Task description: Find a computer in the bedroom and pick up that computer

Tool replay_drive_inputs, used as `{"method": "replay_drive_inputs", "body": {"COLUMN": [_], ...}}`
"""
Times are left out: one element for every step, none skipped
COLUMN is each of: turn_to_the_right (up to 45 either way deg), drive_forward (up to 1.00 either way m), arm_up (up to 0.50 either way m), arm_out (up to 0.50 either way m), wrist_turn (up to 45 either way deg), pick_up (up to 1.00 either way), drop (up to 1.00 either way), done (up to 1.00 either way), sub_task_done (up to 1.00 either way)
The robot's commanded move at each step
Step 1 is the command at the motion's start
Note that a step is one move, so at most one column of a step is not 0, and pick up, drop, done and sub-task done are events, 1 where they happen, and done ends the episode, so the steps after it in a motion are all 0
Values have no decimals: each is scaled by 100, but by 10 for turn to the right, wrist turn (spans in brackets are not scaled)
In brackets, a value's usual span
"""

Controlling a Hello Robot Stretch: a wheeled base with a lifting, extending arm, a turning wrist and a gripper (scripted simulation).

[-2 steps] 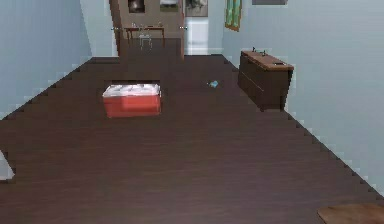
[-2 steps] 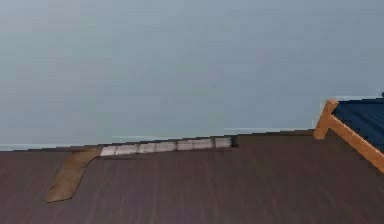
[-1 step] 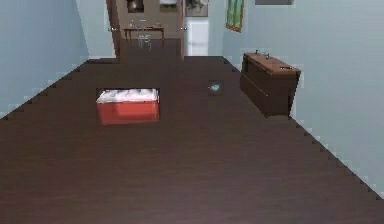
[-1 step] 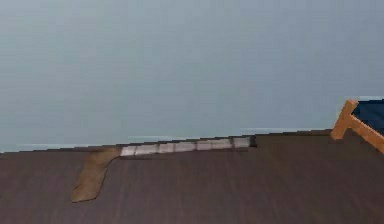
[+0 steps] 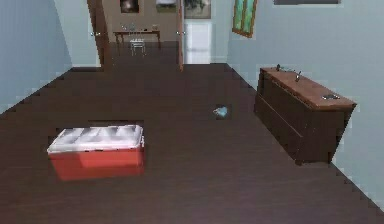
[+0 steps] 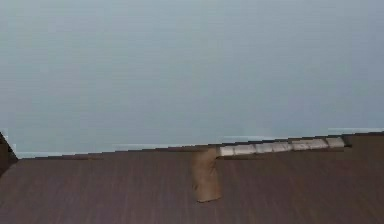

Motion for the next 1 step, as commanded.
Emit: {"method": "replay_drive_inputs", "body": {"turn_to_the_right": [0], "drive_forward": [100], "arm_up": [0], "arm_out": [0], "wrist_turn": [0], "pick_up": [0], "drop": [0], "done": [0], "sub_task_done": [0]}}
